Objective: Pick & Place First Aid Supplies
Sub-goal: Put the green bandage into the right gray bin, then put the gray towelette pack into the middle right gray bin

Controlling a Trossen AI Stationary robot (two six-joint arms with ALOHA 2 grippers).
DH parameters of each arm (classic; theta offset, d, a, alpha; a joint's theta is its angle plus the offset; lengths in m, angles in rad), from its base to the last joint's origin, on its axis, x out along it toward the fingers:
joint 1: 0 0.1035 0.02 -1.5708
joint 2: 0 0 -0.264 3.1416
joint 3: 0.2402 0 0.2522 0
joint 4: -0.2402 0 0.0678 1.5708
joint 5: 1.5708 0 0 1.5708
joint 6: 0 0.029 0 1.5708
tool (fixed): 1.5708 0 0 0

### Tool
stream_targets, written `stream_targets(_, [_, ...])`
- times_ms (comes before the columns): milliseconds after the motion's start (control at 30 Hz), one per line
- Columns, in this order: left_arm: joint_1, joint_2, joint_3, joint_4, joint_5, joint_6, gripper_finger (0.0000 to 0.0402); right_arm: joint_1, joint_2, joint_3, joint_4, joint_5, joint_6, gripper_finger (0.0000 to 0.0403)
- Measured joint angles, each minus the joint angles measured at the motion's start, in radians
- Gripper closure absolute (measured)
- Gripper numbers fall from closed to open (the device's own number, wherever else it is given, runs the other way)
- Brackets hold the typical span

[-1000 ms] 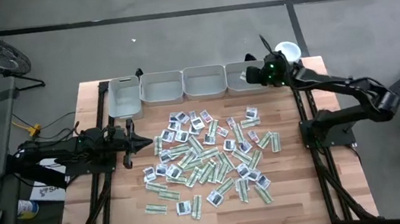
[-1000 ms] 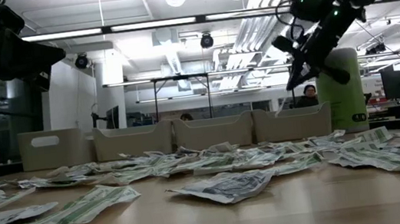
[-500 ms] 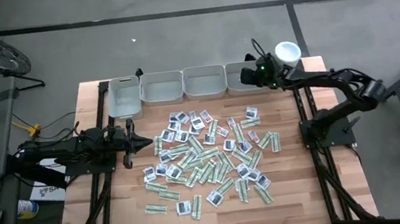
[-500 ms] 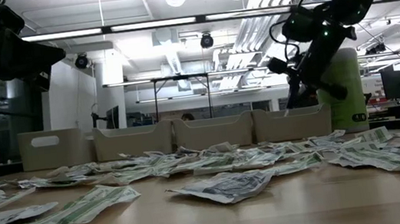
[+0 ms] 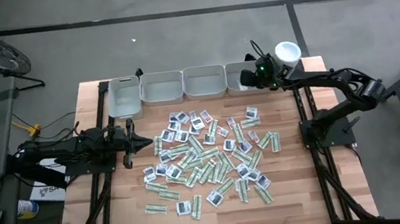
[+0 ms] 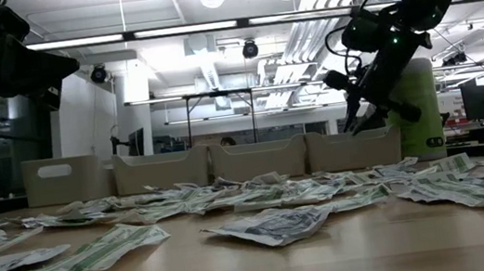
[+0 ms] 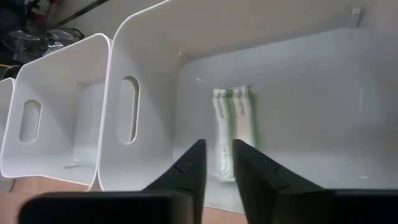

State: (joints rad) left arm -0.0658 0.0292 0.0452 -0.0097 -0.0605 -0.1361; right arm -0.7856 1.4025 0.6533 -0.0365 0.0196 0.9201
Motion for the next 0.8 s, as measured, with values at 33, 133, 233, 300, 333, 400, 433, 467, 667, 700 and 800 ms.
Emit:
stream_targets(33, [0.0, 0.0, 0.0, 0.0, 0.0, 0.0, 0.0401, 0.0, -0.001, 0.0, 0.0, -0.006, 0.005, 0.0307])
stream_targets(133, [0.0, 0.0, 0.0, 0.0, 0.0, 0.0, 0.0401, 0.0, -0.025, 0.0, 0.0, -0.037, 0.019, 0.0273])
stream_targets(233, [0.0, 0.0, 0.0, 0.0, 0.0, 0.0, 0.0401, 0.015, -0.065, 0.0, -0.013, -0.081, 0.019, 0.0252])
stream_targets(300, [0.0, 0.0, 0.0, 0.0, 0.0, 0.0, 0.0401, 0.032, -0.097, 0.0, -0.057, -0.109, 0.023, 0.0246])
stream_targets(333, [0.0, 0.0, 0.0, 0.0, 0.0, 0.0, 0.0401, 0.042, -0.112, 0.0, -0.085, -0.117, 0.024, 0.0245])
stream_targets(400, [0.0, 0.0, 0.0, 0.0, 0.0, 0.0, 0.0401, 0.063, -0.141, 0.0, -0.152, -0.133, 0.04, 0.0247])
stream_targets(433, [0.0, 0.0, 0.0, 0.0, 0.0, 0.0, 0.0401, 0.074, -0.153, 0.0, -0.188, -0.136, 0.046, 0.0249])
stream_targets(467, [0.0, 0.0, 0.0, 0.0, 0.0, 0.0, 0.0401, 0.085, -0.165, 0.0, -0.219, -0.14, 0.048, 0.0251])
stream_targets(667, [0.0, 0.0, 0.0, 0.0, 0.0, 0.0, 0.0401, 0.139, -0.188, 0.0, -0.39, -0.141, 0.05, 0.0258])
stream_targets(700, [0.0, 0.0, 0.0, 0.0, 0.0, 0.0, 0.0401, 0.143, -0.186, 0.0, -0.417, -0.136, 0.05, 0.0257])
stream_targets(800, [0.0, 0.0, 0.0, 0.0, 0.0, 0.0, 0.0401, 0.15, -0.17, 0.0, -0.473, -0.124, 0.049, 0.0255])
